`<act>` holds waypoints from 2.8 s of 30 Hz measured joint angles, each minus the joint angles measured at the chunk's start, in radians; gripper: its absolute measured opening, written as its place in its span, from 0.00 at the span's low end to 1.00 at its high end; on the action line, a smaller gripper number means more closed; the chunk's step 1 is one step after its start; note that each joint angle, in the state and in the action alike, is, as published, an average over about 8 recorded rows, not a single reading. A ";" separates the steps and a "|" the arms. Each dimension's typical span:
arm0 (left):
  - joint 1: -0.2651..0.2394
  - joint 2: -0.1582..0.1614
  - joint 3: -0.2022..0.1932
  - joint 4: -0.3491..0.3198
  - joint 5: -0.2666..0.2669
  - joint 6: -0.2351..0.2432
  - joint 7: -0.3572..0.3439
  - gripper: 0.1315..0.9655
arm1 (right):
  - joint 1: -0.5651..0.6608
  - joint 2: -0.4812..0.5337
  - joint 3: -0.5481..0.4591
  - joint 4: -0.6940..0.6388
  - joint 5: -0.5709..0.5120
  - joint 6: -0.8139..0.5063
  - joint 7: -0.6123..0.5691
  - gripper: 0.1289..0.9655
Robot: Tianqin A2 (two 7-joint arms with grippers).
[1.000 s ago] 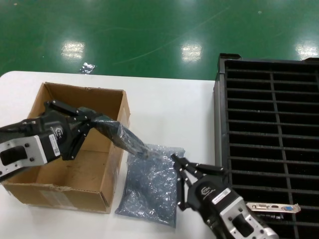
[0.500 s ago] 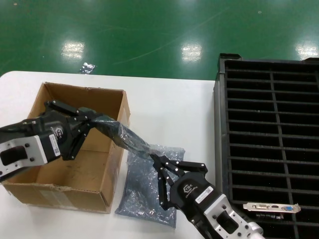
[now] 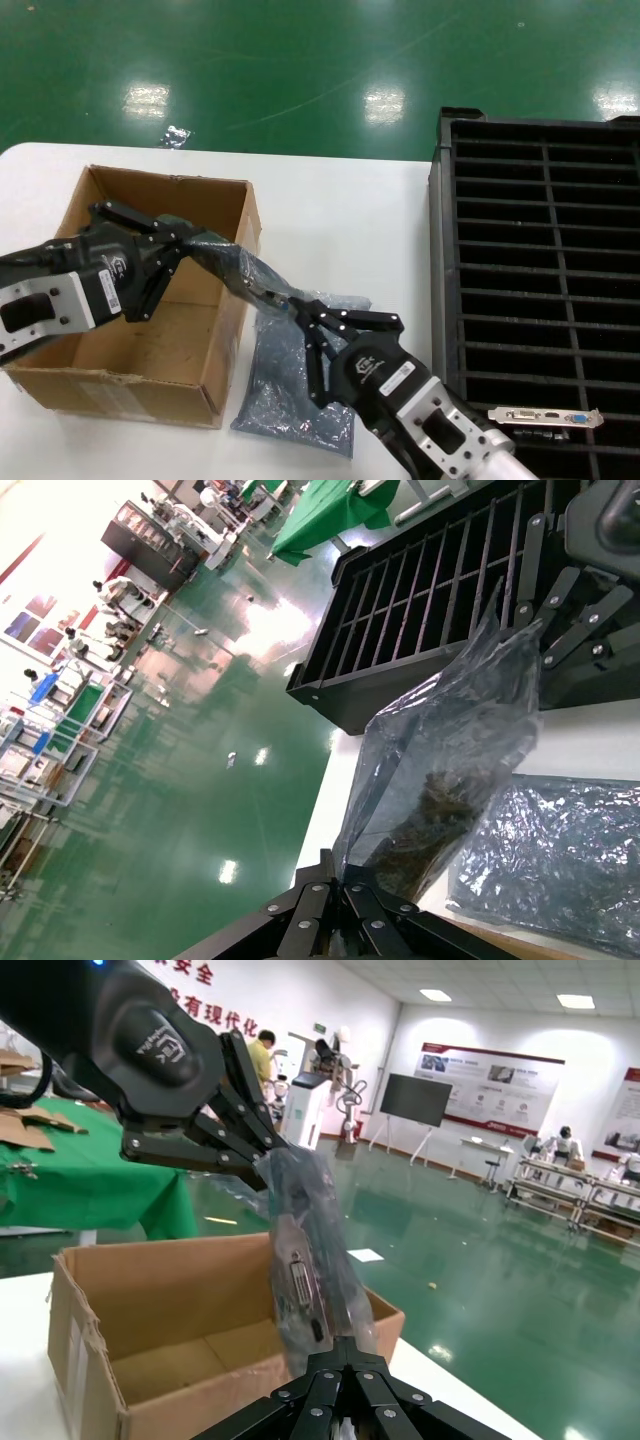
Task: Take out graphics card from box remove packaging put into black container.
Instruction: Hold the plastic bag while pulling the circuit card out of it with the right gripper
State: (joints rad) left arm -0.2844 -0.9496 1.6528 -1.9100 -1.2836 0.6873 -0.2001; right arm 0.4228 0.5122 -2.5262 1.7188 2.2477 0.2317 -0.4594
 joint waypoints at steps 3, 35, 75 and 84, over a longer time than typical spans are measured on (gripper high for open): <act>0.000 0.000 0.000 0.000 0.000 0.000 0.000 0.01 | 0.009 -0.012 -0.003 -0.011 -0.011 -0.012 0.007 0.00; 0.000 0.000 0.000 0.000 0.000 0.000 0.000 0.01 | 0.153 -0.008 -0.103 -0.103 -0.055 -0.098 0.138 0.00; 0.000 0.000 0.000 0.000 0.000 0.000 0.000 0.01 | 0.087 -0.115 -0.012 -0.146 -0.166 -0.105 0.183 0.11; 0.000 0.000 0.000 0.000 0.000 0.000 0.000 0.01 | 0.096 -0.072 -0.052 -0.092 -0.126 -0.071 0.162 0.08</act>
State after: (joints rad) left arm -0.2844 -0.9496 1.6528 -1.9100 -1.2836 0.6873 -0.2001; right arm 0.5185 0.4407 -2.5784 1.6273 2.1218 0.1607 -0.2976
